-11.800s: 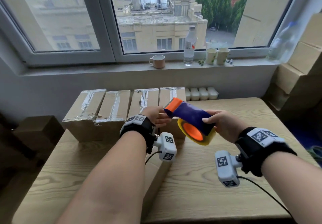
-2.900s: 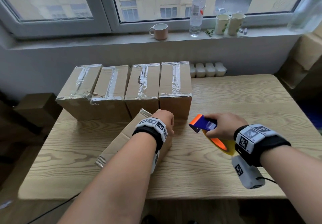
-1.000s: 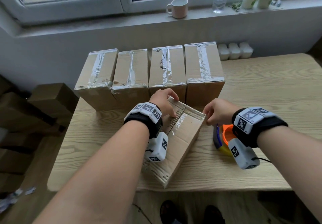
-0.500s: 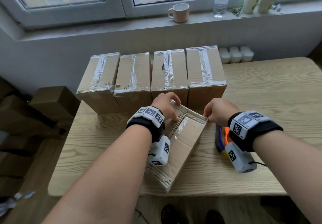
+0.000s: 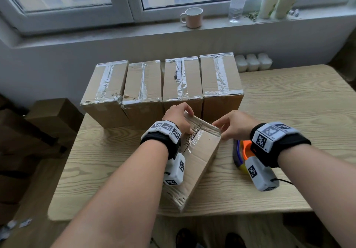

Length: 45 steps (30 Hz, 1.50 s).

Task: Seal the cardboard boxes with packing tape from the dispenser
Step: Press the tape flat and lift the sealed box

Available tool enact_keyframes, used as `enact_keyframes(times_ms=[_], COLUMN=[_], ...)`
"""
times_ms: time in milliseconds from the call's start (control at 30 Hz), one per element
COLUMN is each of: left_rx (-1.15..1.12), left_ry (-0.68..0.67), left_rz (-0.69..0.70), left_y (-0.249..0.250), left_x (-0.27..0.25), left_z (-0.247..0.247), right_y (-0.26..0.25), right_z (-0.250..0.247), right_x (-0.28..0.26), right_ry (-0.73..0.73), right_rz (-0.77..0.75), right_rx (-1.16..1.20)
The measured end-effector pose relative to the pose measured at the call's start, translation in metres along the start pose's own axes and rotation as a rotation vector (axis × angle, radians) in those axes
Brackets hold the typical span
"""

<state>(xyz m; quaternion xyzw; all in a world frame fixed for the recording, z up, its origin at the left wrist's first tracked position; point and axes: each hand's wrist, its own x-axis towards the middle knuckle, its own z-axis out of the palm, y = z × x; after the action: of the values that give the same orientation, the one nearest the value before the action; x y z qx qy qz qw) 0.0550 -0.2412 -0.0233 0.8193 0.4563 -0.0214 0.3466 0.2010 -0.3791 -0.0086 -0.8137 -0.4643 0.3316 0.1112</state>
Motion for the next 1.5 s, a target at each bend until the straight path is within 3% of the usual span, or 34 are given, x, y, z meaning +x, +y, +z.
enact_keyframes(times_ms=[100,167,300,467,633,933,1133,1267,1500], left_rx=[-0.055,-0.174,-0.238,-0.189,-0.04,-0.022,-0.008,-0.105,-0.336], left_ry=[0.077,0.121,0.053,-0.254,-0.347,-0.455,-0.446,-0.392,-0.464], left_rz=[-0.026,-0.101,-0.243,-0.384,-0.307,-0.152,-0.04,0.02,-0.025], left_y=[-0.002,-0.007,-0.014,-0.017,0.004,0.087,0.152,0.187,0.238], left_x=[-0.003,-0.006,-0.015,-0.034,-0.046,-0.053,-0.048,-0.028,0.01], left_z=[0.001,0.0,-0.004,-0.001,-0.017,-0.051,-0.055,-0.05,-0.042], right_y=[0.006,0.009,0.002,-0.005,-0.01,-0.008,0.012,0.03,0.074], right_z=[0.009,0.009,0.003,0.02,0.015,-0.07,-0.118,-0.148,-0.198], right_x=[0.004,0.006,-0.004,-0.022,-0.032,-0.081,-0.109,-0.111,-0.085], right_ry=[0.226,0.266,0.094,-0.155,-0.131,0.004,0.248,0.434,0.534], right_rz=[0.087,0.198,0.318,0.402,0.434,0.433,0.42,0.368,0.352], right_rx=[0.062,0.194,0.338,0.349,0.275,0.229,0.229,0.217,0.298])
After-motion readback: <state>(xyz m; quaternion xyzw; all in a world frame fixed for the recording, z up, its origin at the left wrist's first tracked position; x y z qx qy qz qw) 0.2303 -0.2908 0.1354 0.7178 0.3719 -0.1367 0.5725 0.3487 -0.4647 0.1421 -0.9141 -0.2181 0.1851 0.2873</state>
